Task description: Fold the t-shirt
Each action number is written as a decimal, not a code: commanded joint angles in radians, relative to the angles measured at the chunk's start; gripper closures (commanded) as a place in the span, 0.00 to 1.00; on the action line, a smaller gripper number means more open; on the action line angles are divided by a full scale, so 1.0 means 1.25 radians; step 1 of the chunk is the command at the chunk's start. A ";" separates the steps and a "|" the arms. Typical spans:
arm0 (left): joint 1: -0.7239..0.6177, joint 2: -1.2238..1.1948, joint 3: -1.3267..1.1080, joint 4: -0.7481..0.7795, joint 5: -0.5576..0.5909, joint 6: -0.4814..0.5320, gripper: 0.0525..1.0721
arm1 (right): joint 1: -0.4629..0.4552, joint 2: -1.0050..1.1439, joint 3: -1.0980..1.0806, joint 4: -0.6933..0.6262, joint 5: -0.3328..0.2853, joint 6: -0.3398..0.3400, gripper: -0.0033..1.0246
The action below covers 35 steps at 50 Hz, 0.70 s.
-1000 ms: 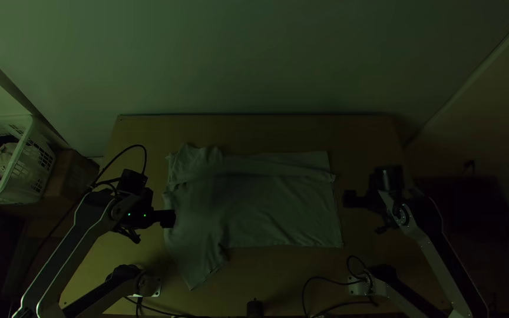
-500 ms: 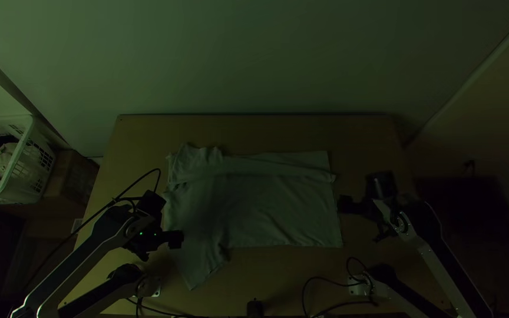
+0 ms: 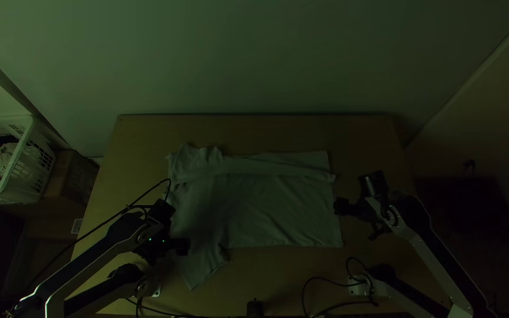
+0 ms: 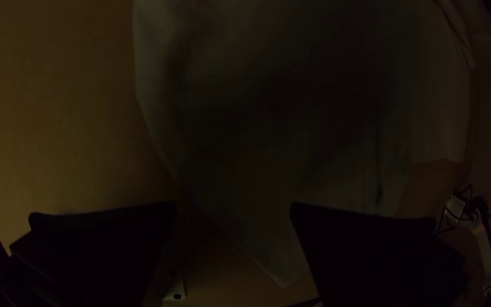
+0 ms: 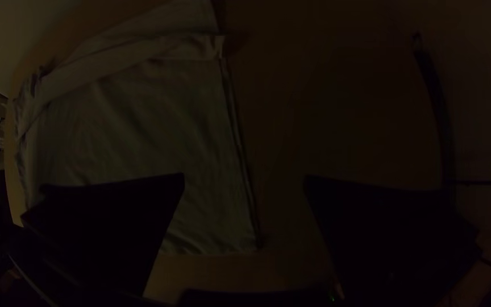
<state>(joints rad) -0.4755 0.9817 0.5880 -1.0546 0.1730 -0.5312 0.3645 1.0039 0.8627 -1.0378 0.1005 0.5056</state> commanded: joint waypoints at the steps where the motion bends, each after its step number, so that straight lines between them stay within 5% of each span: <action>1: -0.014 0.037 -0.027 0.008 0.009 0.000 0.06 | -0.002 0.009 -0.023 -0.003 -0.013 0.019 0.10; 9: -0.033 0.072 -0.032 0.026 0.022 0.030 0.07 | -0.008 0.017 -0.036 0.003 -0.033 0.013 0.12; 16: -0.050 0.085 -0.034 0.039 0.025 0.040 0.44 | -0.015 0.033 -0.045 0.004 -0.052 0.010 0.12; 23: -0.052 0.066 -0.021 0.039 0.009 0.047 0.98 | -0.020 0.050 -0.068 0.003 -0.078 0.003 0.12; 35: -0.029 0.066 0.016 0.039 -0.002 0.058 0.97 | -0.009 0.103 -0.113 0.002 -0.100 0.003 0.16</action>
<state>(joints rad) -0.5274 1.0603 0.5838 -0.9993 0.1722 -0.4702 0.3450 1.1034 0.7544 -1.0302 -0.0059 0.5041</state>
